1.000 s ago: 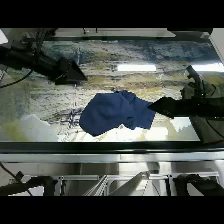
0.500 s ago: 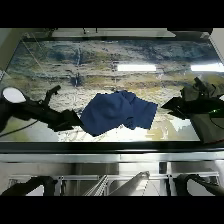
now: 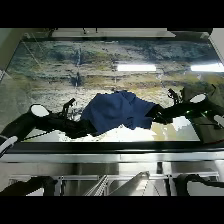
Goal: Fold the shirts.
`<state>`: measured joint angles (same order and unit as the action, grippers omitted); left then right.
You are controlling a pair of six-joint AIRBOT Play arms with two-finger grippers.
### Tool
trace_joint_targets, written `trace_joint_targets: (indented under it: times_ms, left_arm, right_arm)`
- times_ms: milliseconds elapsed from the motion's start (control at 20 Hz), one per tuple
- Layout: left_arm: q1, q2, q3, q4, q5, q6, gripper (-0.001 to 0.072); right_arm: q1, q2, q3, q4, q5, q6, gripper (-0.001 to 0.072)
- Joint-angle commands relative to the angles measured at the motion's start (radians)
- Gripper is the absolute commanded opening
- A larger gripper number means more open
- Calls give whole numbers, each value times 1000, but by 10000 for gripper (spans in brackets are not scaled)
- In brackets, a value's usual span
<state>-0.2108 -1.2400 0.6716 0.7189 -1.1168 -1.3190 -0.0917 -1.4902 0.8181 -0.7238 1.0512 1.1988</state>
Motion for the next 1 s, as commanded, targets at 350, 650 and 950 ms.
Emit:
trace_joint_targets:
  times_ms: [350,650,950]
  left_arm:
    - [-79,-236,189,-3,-32,37,-1]
    - [-68,-115,367,-10,-158,40,13]
    - [84,158,804,-189,-242,27,19]
  right_arm:
    - [68,-30,-1,254,-47,-183,15]
    - [24,132,24,254,75,-204,13]
    - [-140,665,301,274,96,-179,13]
